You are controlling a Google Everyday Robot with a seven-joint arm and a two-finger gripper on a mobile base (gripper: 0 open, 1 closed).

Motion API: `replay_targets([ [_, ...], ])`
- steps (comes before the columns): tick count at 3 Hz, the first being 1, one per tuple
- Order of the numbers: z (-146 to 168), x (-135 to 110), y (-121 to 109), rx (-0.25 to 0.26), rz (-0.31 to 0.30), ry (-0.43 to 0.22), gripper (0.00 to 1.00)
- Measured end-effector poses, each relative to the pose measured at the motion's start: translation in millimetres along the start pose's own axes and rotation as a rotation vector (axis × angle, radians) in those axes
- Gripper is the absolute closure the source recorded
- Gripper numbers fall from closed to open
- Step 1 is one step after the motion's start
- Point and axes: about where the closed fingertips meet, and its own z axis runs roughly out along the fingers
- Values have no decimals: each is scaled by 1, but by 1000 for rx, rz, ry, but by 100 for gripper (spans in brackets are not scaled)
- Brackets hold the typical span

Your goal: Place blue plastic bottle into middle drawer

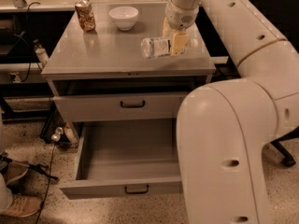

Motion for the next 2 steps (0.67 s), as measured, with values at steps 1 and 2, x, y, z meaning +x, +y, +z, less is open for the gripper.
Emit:
replay_targets([
  [1, -15, -4, 37, -81, 113, 8, 100],
  [2, -5, -27, 82, -174, 248, -62, 100],
])
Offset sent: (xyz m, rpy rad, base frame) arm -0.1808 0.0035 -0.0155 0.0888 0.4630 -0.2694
